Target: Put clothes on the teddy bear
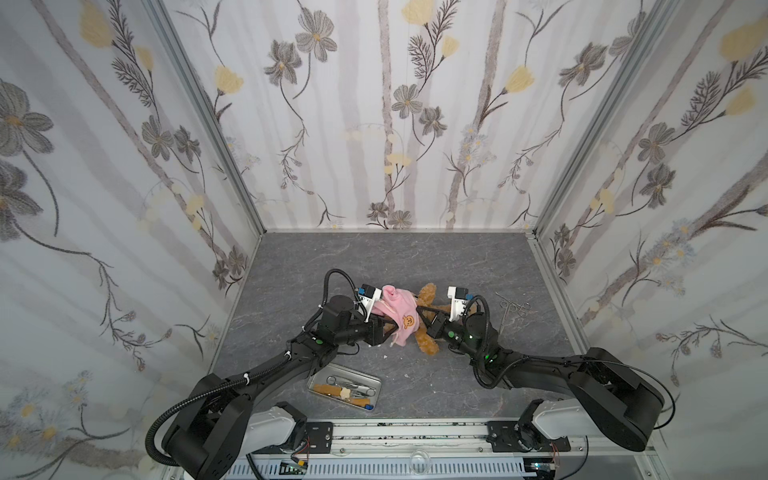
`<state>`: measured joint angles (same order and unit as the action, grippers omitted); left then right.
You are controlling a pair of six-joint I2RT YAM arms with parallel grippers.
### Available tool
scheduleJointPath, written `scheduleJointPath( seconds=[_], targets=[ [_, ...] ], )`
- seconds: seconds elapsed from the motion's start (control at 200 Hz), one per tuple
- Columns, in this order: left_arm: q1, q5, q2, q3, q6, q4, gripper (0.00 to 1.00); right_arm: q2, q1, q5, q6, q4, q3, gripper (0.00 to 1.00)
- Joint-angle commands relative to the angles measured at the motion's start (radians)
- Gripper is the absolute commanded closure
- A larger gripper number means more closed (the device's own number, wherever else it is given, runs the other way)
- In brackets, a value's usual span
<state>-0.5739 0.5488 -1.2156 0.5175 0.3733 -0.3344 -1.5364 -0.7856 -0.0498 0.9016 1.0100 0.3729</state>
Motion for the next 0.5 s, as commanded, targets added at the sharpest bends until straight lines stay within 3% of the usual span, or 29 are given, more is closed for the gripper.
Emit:
scheduleJointPath(
  seconds=[0.0,0.1,0.495],
  targets=[
    [0.015,-0.022,-0.004,0.019,0.003,-0.064,0.55,-0.002,-0.002,-0.003,0.024,0.091,-0.001,1.00],
    [0.044,-0.008,0.000,0.021,0.006,-0.074,0.59,0.002,0.015,-0.040,0.003,0.086,-0.021,1.00],
    [0.051,0.047,-0.036,0.043,-0.001,-0.091,0.58,0.003,0.030,-0.131,-0.033,0.059,0.003,1.00]
  ],
)
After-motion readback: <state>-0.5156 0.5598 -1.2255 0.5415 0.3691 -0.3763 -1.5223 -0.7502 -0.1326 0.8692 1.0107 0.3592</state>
